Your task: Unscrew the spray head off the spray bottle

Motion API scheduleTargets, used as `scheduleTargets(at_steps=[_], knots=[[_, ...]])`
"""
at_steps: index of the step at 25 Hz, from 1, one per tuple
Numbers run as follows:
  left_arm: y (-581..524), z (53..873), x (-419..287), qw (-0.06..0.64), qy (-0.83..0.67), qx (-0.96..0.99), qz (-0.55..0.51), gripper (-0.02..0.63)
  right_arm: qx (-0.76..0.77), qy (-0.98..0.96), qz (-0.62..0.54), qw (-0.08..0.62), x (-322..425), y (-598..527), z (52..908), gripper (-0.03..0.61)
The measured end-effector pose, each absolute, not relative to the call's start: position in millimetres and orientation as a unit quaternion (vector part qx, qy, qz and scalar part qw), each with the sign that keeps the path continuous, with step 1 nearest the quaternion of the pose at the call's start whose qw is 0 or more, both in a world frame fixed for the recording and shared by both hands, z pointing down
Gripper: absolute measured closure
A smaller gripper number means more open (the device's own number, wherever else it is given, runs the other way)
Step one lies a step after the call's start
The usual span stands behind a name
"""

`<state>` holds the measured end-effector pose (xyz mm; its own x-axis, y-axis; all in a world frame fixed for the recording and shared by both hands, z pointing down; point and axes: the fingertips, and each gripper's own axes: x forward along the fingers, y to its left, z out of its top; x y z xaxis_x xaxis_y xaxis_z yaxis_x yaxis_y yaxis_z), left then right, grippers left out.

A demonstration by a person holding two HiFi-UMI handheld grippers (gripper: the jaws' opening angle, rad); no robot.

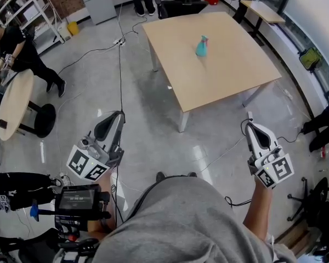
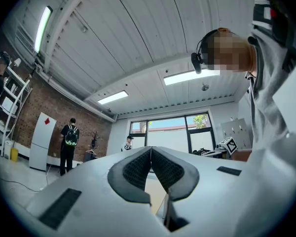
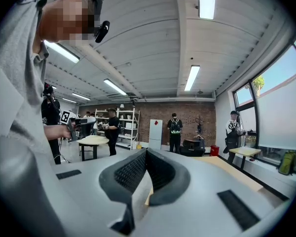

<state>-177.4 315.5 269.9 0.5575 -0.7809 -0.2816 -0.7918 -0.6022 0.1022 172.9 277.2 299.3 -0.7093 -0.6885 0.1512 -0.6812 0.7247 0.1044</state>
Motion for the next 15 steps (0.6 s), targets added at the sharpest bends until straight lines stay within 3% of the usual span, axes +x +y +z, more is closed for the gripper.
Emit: scheduleTargets(at_steps=[15], knots=[[299.4, 289.2, -206.6, 0.002, 0.423, -0.891, 0.164, 0.610, 0.395, -0.915, -0.018, 0.085, 136.7, 267.8, 297.1, 0.572]])
